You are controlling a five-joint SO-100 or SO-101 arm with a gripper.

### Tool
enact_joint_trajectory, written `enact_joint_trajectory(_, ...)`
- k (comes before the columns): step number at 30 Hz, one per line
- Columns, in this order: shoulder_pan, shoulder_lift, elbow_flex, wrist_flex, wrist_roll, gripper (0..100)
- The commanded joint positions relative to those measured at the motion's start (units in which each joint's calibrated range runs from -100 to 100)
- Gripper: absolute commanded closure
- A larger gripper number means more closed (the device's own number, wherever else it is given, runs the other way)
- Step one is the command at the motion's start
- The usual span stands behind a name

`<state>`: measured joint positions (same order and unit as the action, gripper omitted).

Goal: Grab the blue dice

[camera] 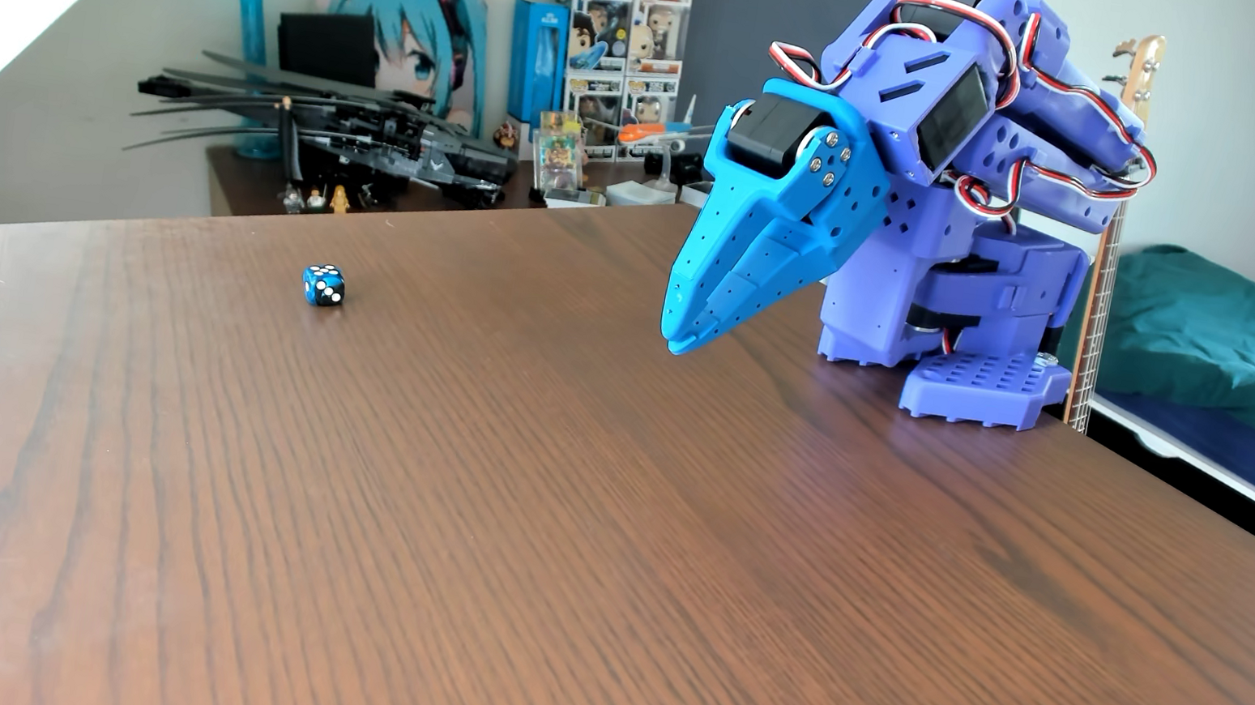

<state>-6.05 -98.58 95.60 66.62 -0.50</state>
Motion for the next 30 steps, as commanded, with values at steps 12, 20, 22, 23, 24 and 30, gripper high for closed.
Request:
enact_joint_trajectory(12,1.06,-0.92,-0.67,-0.57,-0.08,98)
enact_joint_trajectory(20,1.06,-0.92,-0.67,-0.65,0.02,98)
enact_joint_trajectory(22,1.06,-0.92,-0.67,-0.65,-0.08,98)
enact_joint_trajectory(23,1.06,-0.92,-0.67,-0.65,-0.08,98)
enact_joint_trajectory(24,1.72,-0.92,-1.03,-0.65,-0.08,98)
enact_joint_trajectory(30,11.86,-0.67,-17.66,0.2,0.29,98)
